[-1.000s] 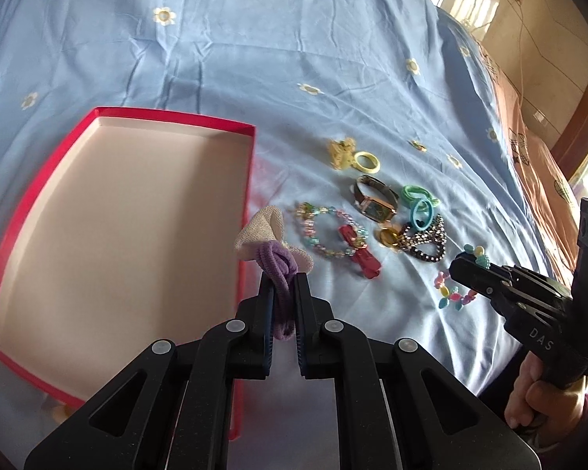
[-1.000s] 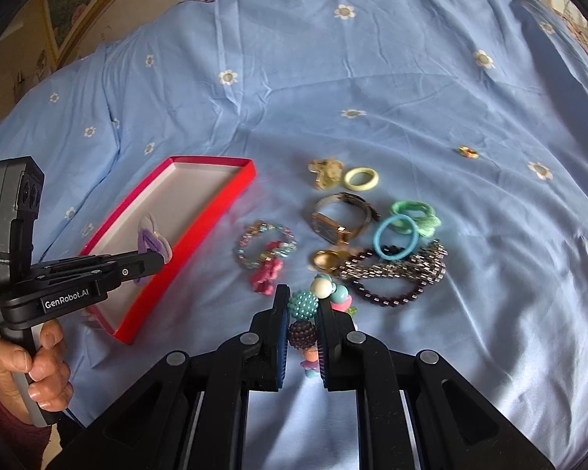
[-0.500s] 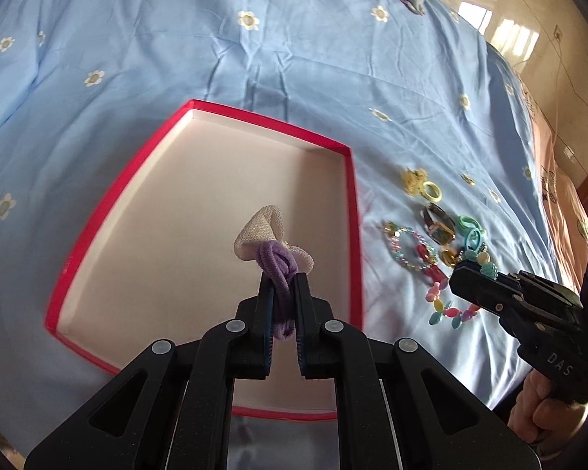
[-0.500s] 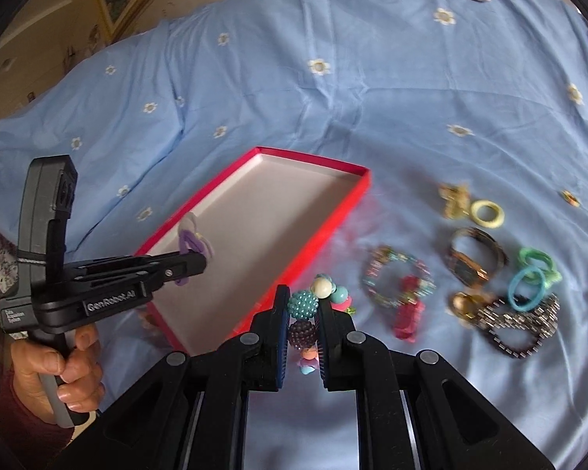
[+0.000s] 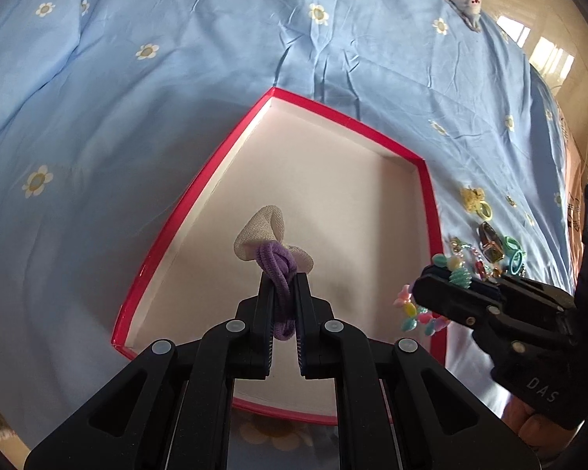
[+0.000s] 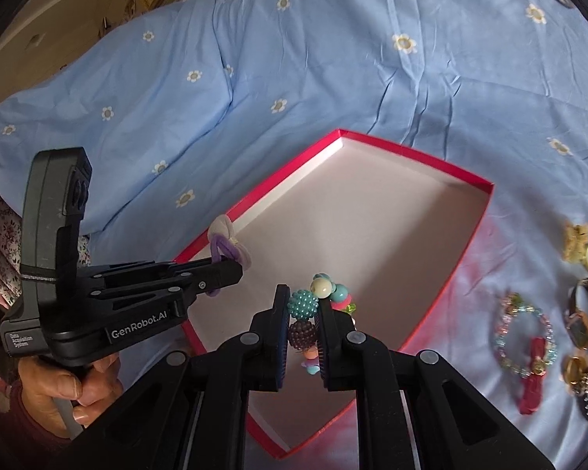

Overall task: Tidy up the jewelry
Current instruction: 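Carry both items into the red box and open both tools, then grasp the crystal bead bracelet with left tool while right tool grasps green hair tie, then carry both items into the red box and open both tools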

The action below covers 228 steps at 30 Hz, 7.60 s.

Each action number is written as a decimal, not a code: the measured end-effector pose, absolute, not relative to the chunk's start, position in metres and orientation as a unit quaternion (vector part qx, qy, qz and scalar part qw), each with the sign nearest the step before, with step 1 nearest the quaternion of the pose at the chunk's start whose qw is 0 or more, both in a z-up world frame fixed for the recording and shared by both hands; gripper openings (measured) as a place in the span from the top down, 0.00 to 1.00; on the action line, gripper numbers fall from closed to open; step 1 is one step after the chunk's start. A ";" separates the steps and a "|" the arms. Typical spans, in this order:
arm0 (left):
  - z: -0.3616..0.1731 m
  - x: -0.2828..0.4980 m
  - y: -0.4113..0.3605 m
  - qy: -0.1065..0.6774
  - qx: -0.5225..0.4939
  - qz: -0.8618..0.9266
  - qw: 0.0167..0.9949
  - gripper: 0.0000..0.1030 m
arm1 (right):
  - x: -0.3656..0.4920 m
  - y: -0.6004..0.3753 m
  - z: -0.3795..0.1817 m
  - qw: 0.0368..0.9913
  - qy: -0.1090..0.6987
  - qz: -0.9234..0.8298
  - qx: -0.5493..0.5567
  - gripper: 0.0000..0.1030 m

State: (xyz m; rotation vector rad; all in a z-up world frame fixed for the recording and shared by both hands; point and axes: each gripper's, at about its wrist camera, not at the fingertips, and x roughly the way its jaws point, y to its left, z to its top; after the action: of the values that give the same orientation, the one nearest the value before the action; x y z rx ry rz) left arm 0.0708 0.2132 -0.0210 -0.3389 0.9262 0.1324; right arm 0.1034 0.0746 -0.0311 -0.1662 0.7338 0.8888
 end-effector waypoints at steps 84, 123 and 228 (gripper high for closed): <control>-0.011 0.149 0.037 0.489 -0.035 -0.054 0.870 0.58 | 0.127 -0.187 -0.027 0.913 0.336 0.216 0.076 0.58; -0.013 0.188 0.013 0.471 -0.008 -0.103 0.876 0.93 | 0.197 -0.200 -0.018 0.928 0.318 0.175 0.087 0.94; 0.010 0.134 0.197 0.437 -0.155 0.062 0.884 0.58 | 0.193 -0.003 -0.023 0.868 0.367 0.333 0.025 0.59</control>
State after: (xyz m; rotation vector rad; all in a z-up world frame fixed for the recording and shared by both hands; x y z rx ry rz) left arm 0.1339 0.1971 0.0102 -0.3234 0.9097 0.1286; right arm 0.1935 -0.0029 -0.0233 0.0532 0.7691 0.6974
